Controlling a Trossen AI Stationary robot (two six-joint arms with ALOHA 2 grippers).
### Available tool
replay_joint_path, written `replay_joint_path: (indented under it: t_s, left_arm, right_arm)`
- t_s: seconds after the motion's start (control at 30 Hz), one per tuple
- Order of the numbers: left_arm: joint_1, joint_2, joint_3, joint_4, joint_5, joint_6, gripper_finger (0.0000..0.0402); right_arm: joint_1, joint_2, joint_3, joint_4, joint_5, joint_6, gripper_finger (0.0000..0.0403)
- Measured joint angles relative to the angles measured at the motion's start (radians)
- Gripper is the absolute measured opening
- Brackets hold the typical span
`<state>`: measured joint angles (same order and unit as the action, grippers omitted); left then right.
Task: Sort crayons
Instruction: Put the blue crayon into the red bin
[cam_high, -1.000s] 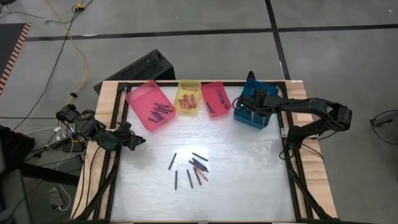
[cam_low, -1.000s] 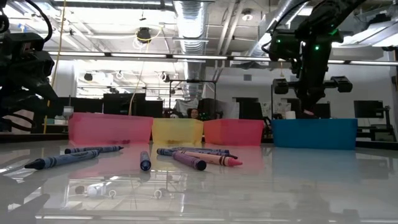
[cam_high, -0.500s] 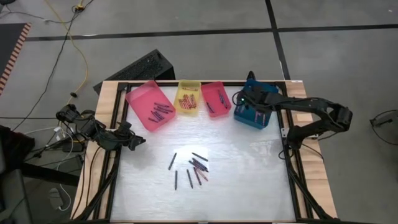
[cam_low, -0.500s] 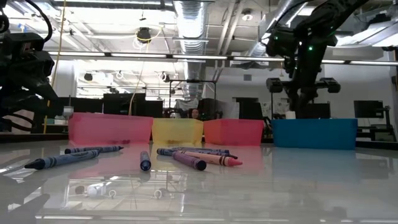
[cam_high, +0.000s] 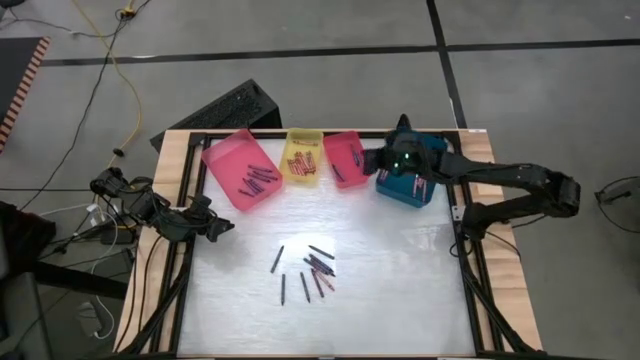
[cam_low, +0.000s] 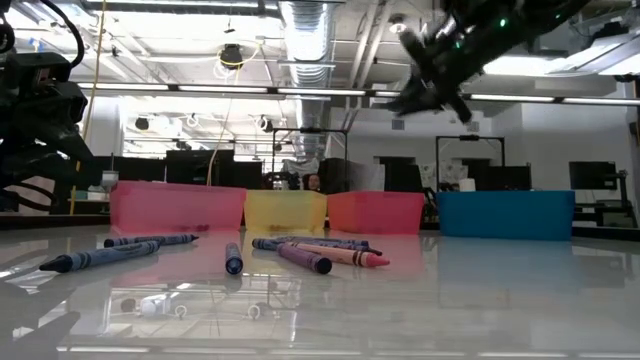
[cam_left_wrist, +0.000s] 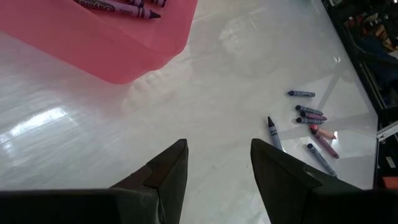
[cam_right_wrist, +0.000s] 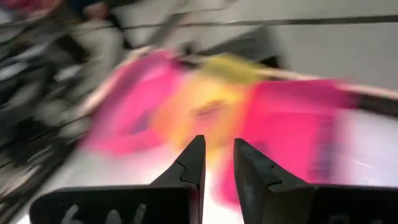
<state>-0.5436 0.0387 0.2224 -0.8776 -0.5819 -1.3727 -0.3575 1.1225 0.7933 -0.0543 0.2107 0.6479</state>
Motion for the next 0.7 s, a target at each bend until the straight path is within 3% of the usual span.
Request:
replay_joint_path:
  t_s: [0.1, 0.37, 0.57, 0.7]
  left_arm:
    - [0.0, 0.0, 0.0, 0.0, 0.0, 0.0, 0.0165]
    - [0.0, 0.0, 0.0, 0.0, 0.0, 0.0, 0.0165]
    - [0.0, 0.0, 0.0, 0.0, 0.0, 0.0, 0.0165]
    - [0.0, 0.0, 0.0, 0.0, 0.0, 0.0, 0.0165]
  right_arm:
    - [0.117, 0.02, 0.0, 0.084, -0.05, -0.005, 0.0078]
    - [0.451, 0.172, 0.0, 0.291, -0.047, -0.002, 0.0078]
    - [0.643, 0.357, 0.001, 0.53, 0.072, 0.016, 0.0078]
    - [0.718, 0.464, 0.046, 0.553, 0.149, 0.065, 0.0077]
